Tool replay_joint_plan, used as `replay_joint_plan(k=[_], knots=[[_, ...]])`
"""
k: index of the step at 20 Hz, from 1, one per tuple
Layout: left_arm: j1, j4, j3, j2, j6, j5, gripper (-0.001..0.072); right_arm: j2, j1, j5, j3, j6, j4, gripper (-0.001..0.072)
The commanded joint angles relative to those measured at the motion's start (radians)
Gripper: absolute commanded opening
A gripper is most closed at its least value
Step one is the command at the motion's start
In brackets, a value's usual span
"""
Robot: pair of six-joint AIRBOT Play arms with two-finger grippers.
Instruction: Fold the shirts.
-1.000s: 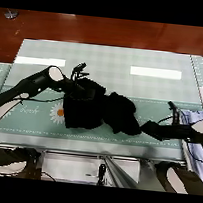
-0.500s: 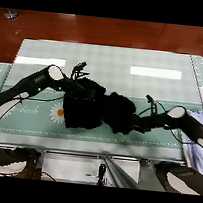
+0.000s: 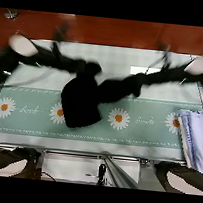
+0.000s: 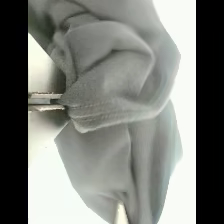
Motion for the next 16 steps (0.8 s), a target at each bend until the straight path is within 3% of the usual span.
replay_joint_plan(k=[1, 4, 7, 13, 16], knots=[[0.119, -0.005, 0.236, 0.139, 0.006, 0.099, 0.0026, -0.002, -0.095, 0.101, 0.545, 0.057, -0.091, 0.003], [0.232, -0.004, 0.425, 0.251, 0.008, 0.098, 0.0026, 0.042, -0.116, 0.235, 0.881, 0.056, -0.14, 0.0031], [0.357, 0.0, 0.517, 0.378, 0.014, 0.098, 0.0025, 0.221, -0.116, 0.252, 0.881, 0.039, -0.223, 0.0031], [0.539, 0.146, 0.532, 0.599, 0.014, 0.051, 0.0025, 0.546, -0.116, 0.451, 0.626, 0.128, -0.397, 0.0031], [0.542, 0.143, 0.528, 0.613, 0.01, -0.183, 0.0025, 0.654, -0.116, 0.517, 0.37, 0.195, -0.323, 0.0031]])
